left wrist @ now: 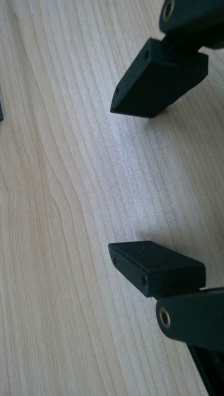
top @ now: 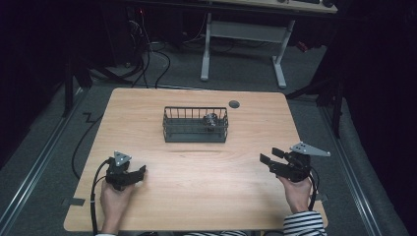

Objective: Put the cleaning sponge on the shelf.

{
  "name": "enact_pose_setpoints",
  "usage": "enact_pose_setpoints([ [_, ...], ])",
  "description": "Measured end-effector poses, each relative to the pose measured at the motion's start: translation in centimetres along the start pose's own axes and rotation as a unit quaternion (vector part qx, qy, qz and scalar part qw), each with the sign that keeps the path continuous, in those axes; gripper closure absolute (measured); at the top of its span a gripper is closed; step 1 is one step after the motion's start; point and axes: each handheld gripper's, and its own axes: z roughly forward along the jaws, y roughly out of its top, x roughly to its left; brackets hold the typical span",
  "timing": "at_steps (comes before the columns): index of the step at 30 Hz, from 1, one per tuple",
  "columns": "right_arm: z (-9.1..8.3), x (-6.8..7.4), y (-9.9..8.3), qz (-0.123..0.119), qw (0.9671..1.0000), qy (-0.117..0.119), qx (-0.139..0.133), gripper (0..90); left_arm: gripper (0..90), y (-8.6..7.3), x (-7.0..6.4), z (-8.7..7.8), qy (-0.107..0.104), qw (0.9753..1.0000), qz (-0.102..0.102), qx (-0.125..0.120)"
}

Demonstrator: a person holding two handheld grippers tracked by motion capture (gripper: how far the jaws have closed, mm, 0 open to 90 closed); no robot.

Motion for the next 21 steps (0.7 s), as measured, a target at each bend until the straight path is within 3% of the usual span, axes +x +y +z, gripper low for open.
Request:
enact_pose_setpoints([
  [21,2.5,0.0,-2.6,0.009,0.9998,-0.003,0.019,36.9,27.6,0.0,0.0,0.0,0.0,1.0,0.001,0.001],
])
